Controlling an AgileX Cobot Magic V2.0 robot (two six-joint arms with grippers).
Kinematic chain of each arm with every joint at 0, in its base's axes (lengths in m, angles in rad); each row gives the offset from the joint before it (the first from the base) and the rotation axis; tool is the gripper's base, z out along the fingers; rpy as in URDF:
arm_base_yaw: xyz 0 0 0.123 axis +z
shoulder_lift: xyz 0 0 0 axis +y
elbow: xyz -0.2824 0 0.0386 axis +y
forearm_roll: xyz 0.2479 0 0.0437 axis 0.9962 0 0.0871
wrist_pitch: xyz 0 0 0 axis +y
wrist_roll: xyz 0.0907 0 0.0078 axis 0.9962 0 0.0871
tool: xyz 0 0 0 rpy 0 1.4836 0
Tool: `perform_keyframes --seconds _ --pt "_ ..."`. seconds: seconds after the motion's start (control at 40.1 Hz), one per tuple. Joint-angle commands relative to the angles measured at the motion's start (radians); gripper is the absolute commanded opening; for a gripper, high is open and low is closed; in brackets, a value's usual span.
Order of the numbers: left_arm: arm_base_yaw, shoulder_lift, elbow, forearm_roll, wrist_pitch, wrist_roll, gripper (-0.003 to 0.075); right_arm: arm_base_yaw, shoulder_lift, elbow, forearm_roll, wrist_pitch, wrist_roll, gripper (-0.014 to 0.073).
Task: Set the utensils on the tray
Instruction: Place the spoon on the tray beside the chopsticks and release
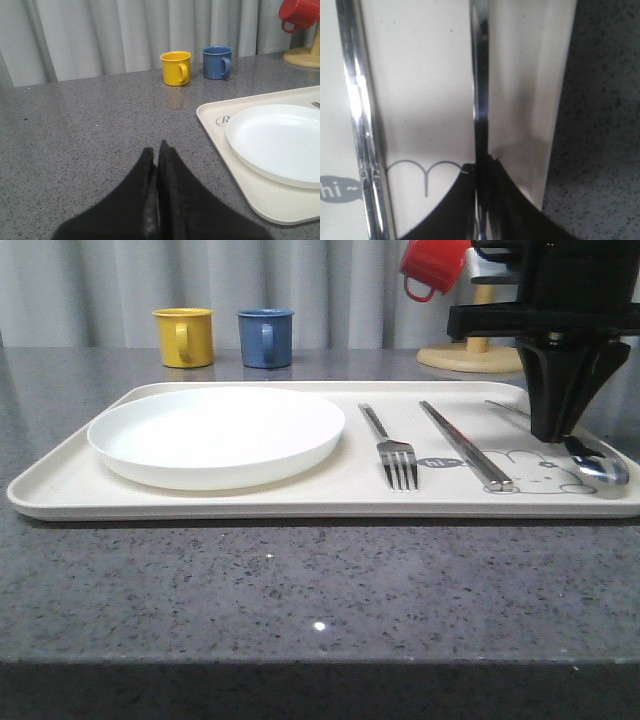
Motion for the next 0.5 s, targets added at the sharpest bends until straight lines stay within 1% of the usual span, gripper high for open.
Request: perform_keyframes --seconds 0.0,0.2,0.274,0.474 --pt "0.001 0.01 -0.03 -0.01 -0.085 -0.001 -0.0018 -0.001 -0.046 -0.026 -0.006 0.011 0.003 0.0129" --pt "0.001 0.01 -0.03 -0.01 -0.085 -0.001 -0.0018 -0.001 -0.046 -0.026 -0.006 0.011 0.004 0.0239" --pt "0.001 0.01 -0.03 -0.01 -0.085 -0.001 -0.0018 -0.001 -0.048 -0.027 -0.006 0.013 0.004 0.0267" --pt "0.001 0.01 -0.03 -0.01 -0.085 -0.001 -0.0018 -0.001 -0.111 -0.098 -0.021 0.078 -0.009 0.0266"
